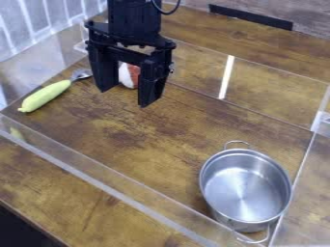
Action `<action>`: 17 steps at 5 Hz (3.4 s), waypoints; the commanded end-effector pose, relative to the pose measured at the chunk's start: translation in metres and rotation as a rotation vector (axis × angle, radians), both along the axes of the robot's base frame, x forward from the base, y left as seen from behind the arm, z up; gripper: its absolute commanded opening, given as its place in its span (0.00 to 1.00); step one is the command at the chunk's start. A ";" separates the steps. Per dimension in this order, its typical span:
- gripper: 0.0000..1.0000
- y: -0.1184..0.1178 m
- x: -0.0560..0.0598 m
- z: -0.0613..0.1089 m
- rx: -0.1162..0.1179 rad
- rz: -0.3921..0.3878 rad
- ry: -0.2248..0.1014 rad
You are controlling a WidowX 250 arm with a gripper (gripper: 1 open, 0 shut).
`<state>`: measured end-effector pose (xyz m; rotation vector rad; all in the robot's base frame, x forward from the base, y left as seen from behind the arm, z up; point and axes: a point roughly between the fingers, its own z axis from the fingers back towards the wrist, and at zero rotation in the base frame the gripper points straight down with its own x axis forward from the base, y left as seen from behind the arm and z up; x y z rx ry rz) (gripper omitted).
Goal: Move the green spoon to the right
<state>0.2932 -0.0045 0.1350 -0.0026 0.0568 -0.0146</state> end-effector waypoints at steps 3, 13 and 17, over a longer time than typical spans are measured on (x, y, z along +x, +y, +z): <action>1.00 0.089 0.003 -0.007 0.032 0.009 -0.043; 1.00 0.168 0.074 -0.067 0.075 -0.131 -0.256; 0.00 0.179 0.067 -0.047 0.085 -0.036 -0.273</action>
